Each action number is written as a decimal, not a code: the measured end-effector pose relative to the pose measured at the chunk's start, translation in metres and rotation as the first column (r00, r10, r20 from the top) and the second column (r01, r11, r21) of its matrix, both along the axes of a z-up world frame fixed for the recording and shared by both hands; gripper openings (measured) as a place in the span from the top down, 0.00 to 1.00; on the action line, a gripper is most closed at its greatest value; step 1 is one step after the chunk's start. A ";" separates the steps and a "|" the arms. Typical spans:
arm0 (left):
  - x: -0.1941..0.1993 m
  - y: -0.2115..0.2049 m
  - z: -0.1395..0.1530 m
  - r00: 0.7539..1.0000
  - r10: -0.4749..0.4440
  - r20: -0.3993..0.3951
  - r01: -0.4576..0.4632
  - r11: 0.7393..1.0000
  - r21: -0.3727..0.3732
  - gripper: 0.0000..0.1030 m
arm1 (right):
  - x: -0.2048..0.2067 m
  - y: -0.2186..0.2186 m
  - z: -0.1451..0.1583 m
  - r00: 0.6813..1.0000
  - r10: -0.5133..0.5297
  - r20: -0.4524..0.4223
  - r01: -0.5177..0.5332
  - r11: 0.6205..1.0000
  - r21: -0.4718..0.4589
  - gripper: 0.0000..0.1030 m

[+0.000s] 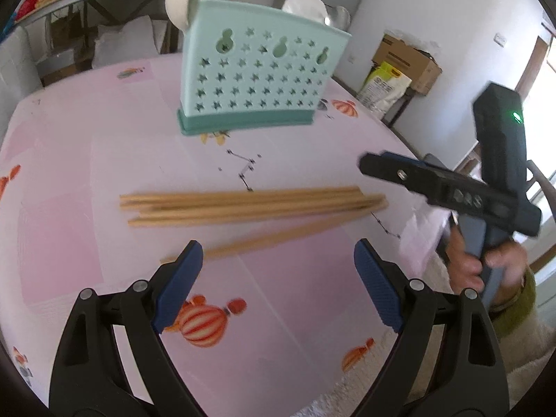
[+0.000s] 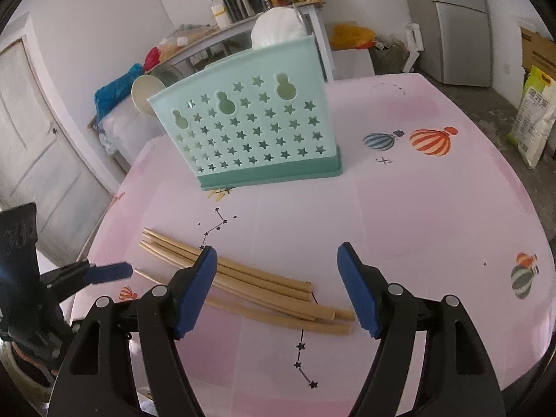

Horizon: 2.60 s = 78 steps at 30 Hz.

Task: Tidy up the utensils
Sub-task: 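Reach the right tool to the wooden chopsticks and grasp one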

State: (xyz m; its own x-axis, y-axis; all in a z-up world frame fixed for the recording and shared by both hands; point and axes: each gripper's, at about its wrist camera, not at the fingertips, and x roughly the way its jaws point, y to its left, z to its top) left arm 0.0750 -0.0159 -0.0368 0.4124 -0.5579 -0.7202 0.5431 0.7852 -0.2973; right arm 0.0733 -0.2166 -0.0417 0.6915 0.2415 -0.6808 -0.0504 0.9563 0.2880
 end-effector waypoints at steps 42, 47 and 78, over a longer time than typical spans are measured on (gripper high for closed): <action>0.045 0.028 -0.022 0.957 0.243 -0.155 -0.259 0.961 -0.093 0.81 | -0.004 0.065 -0.039 0.952 0.213 -0.220 -0.172 0.967 0.188 0.86; 0.049 0.041 -0.019 0.954 0.278 -0.111 -0.285 0.957 -0.052 0.81 | -0.006 0.091 -0.041 0.938 0.267 -0.223 -0.211 0.946 0.245 0.87; 0.007 0.034 -0.018 0.990 0.143 0.011 -0.143 0.981 0.131 0.80 | -0.031 0.037 -0.035 0.973 0.080 -0.218 -0.056 0.992 0.115 0.93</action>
State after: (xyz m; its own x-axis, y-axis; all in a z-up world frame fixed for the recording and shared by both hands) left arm 0.0817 0.0182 -0.0551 0.4827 -0.3941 -0.7821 0.4228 0.8869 -0.1860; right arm 0.0422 -0.1794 -0.0766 0.5053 0.3629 -0.7829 -0.0370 0.9156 0.4004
